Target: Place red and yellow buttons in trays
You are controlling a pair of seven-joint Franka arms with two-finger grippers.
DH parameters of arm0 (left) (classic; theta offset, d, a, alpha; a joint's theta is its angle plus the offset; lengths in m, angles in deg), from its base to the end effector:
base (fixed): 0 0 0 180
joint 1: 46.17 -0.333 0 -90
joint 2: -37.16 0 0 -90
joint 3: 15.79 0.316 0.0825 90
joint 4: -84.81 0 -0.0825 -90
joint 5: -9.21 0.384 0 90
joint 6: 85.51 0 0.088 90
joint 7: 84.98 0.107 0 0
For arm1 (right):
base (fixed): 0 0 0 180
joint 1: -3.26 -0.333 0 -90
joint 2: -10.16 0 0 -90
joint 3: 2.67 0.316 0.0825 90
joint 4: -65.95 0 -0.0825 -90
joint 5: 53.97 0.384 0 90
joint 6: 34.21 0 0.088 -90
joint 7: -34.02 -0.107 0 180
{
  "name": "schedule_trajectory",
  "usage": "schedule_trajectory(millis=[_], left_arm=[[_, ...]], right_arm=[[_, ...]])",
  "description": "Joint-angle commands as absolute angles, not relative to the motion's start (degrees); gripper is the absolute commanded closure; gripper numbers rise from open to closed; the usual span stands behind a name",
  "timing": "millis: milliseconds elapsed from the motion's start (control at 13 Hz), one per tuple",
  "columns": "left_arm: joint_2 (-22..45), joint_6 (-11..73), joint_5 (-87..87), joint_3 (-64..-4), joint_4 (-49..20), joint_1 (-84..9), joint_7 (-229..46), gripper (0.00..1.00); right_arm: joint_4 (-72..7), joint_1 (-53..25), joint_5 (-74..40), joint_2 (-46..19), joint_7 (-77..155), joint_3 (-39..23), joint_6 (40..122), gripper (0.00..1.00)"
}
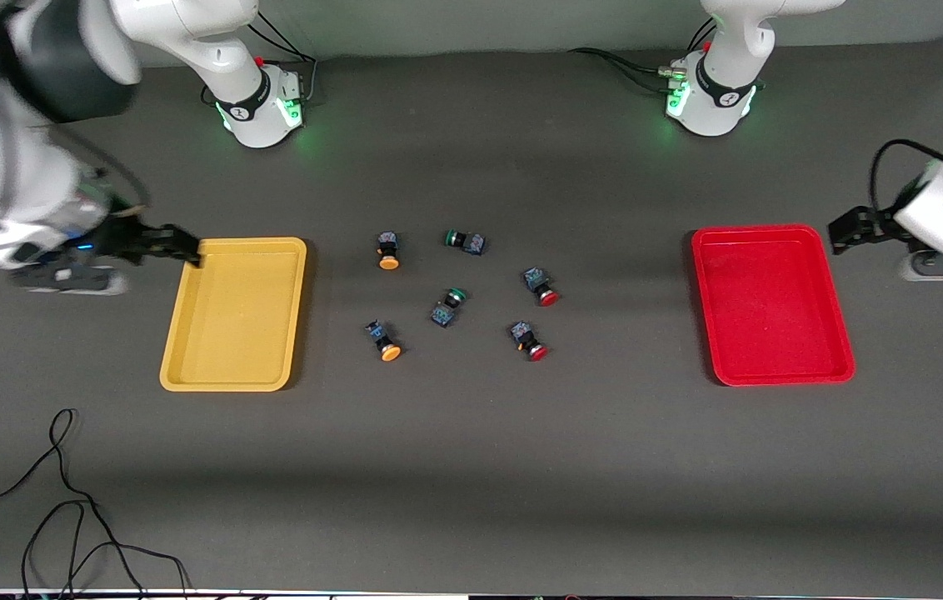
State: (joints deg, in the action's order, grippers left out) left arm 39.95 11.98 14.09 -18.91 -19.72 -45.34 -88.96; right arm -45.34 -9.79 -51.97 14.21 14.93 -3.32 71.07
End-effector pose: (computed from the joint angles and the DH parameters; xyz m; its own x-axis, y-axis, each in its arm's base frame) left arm 0.5389 -0.0297 0.5424 0.9976 -0.0104 -0.0685 -0.0166 -0.9957 -0.0909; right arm 0.5224 0.1176 0.5091 0.9911 -0.1256 -0.0436 -0.1266 -0.9917 -0.0210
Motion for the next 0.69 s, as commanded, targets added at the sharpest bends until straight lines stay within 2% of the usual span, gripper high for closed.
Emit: schedule_trajectory(millis=[0, 231, 385, 615], left_arm=[[38.1, 12.0, 14.1, -18.7, -19.7, -38.4, -100.0, 0.0], [33.3, 16.3, 14.0, -22.0, -19.7, -32.6, -113.9, 0.0], [28.9, 21.2, 14.0, -26.6, -19.7, -31.2, -122.6, 0.0], [20.3, 30.8, 14.5, -33.3, -19.8, -30.5, -137.6, 0.0]], right_arm=[[-53.7, -19.5, -51.5, 17.5, 2.2, -3.7, 79.0, 0.0], [-58.6, -30.0, -51.6, 16.0, -13.6, -3.7, 86.8, 0.0], [-59.0, -36.2, -52.5, 14.3, -21.5, -3.8, 88.2, 0.0], [-61.0, -36.9, -52.7, 14.6, -21.3, -3.7, 89.0, 0.0]])
